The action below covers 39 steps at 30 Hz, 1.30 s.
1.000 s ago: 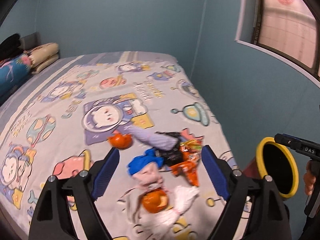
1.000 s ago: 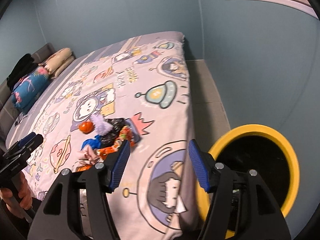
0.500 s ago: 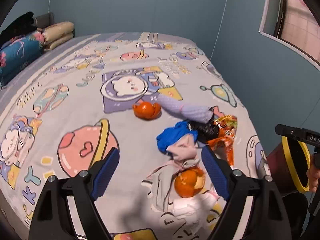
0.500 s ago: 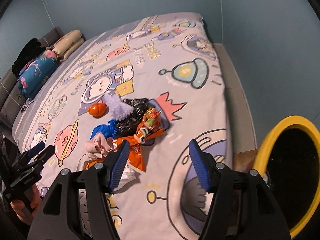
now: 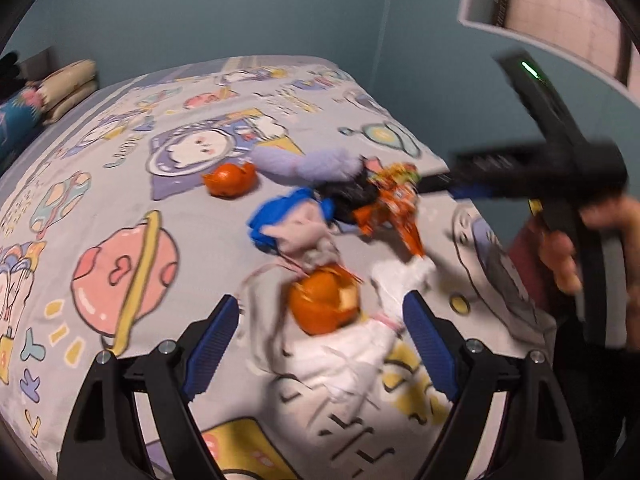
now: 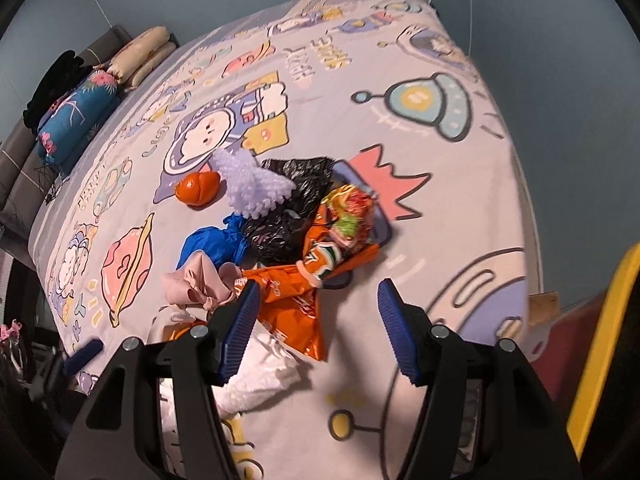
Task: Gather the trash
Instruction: 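Grasp the white tissue with the left tool while the right tool grasps the orange snack wrapper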
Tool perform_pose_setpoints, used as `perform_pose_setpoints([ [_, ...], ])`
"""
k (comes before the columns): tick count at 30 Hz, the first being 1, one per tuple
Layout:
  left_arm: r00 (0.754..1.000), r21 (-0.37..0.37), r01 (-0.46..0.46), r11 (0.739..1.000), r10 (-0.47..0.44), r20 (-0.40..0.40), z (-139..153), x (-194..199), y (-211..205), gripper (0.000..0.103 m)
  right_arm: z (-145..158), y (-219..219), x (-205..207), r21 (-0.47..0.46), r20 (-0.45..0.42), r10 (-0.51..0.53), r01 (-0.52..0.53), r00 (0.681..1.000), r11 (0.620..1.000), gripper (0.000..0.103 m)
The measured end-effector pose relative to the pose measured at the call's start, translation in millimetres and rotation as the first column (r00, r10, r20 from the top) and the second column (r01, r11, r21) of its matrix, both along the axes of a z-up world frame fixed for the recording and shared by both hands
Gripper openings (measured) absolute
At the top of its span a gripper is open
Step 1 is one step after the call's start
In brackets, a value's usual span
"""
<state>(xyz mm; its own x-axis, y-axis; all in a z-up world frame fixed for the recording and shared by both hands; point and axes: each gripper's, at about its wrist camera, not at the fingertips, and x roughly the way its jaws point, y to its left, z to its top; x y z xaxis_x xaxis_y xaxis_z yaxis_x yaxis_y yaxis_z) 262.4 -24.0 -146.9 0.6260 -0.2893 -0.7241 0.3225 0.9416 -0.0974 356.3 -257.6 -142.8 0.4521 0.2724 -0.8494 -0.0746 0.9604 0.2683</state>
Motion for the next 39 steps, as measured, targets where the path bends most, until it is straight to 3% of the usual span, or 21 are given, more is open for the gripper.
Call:
perform_pose_setpoints([
  [13,0.993,0.126,0.116,0.985,-0.112,-0.036,-29.6,-0.8,-48.1,0.079,-28.7,9.9,20.9,0.070,-0.103,0.021,-0.014,0.994,0.997,0.058],
  [18,0.989,0.144,0.135,0.980,-0.126,-0.073,-41.9,3.4,-61.3,0.067,-38.5,13.8,25.7,0.097,-0.141,0.030,-0.016,0.990,0.995,0.055],
  [22,0.986,0.181,0.159,0.971,-0.146,-0.083,-52.6,0.5,-74.5,0.051,-40.7,15.0,24.8,0.123,-0.151,0.046,-0.027,0.988,0.992,0.045],
  [28,0.989,0.178,0.125,0.976,-0.107,-0.106,-63.1,5.5,-78.7,0.048,-47.3,18.8,27.3,0.148,-0.168,0.072,-0.047,0.983,0.988,0.039],
  [32,0.989,0.170,0.107,0.980,-0.088,-0.116,-63.7,10.5,-77.3,0.038,-44.1,16.8,27.4,0.168,-0.160,0.081,-0.053,0.984,0.984,0.037],
  [39,0.995,0.244,0.088,0.966,-0.072,-0.076,-67.2,3.5,-92.9,0.027,-45.8,12.3,29.1,0.199,-0.156,0.089,-0.057,0.984,0.978,0.034],
])
